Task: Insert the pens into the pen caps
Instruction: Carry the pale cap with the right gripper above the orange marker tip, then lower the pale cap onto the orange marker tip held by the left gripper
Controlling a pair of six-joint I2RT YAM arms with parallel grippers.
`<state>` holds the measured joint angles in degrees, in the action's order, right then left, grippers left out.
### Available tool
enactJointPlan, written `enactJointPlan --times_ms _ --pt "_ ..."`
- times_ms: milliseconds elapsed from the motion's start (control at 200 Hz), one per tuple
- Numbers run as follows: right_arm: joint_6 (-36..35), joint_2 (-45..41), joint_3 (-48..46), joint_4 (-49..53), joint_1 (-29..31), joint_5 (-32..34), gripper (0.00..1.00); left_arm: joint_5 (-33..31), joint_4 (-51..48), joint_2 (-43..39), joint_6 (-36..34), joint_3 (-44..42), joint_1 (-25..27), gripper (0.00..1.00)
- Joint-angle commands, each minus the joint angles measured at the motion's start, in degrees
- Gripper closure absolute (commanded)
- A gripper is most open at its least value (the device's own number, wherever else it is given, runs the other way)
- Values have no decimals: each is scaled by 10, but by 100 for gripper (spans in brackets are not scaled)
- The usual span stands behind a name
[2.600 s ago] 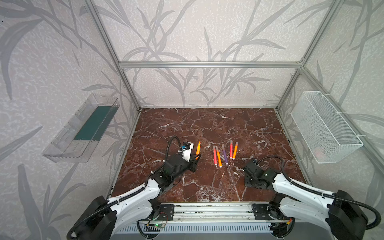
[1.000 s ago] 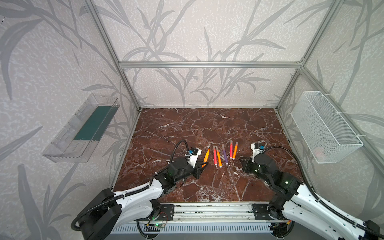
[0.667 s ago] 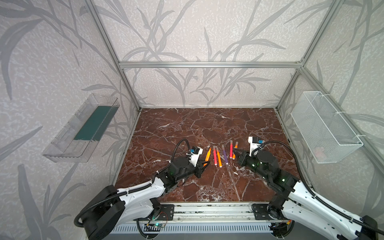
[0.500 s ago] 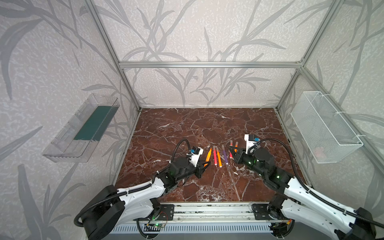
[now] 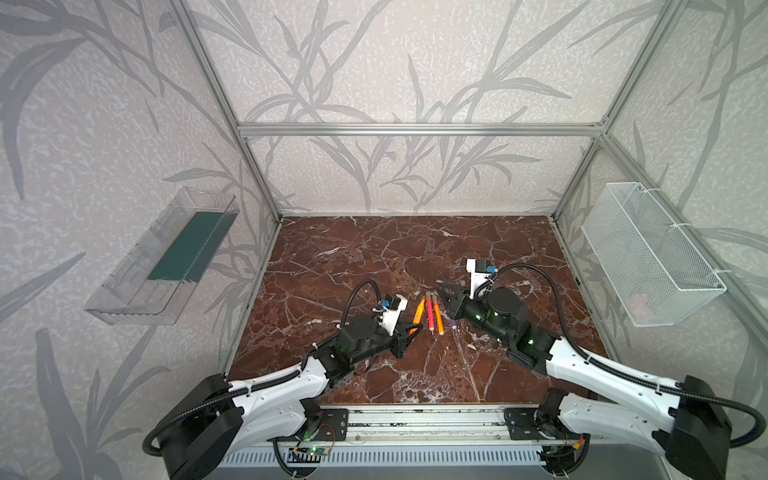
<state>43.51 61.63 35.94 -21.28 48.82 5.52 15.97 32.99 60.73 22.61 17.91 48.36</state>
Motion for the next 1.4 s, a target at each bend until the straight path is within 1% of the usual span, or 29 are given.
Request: enactJointPlan --times_ms 0,150,470,855,985,1190,1394 --pt "5 22 24 -42 6 1 100 -5 3 -12 -3 15 4 100" --pt "-1 34 35 -43 14 1 100 -10 1 -17 -6 14 6 100" --pt "3 39 25 -54 31 13 100 -9 -3 -29 -7 12 9 100" --pt "10 68 31 -66 36 8 100 -21 -5 -36 -9 8 10 100" --pt "12 67 24 -74 40 6 100 -35 -12 -30 -11 13 10 100" --pt "1 51 28 -58 40 25 100 -15 0 -22 -10 10 11 100" --pt "6 49 23 -62 42 20 100 -23 -3 -32 -9 8 10 100"
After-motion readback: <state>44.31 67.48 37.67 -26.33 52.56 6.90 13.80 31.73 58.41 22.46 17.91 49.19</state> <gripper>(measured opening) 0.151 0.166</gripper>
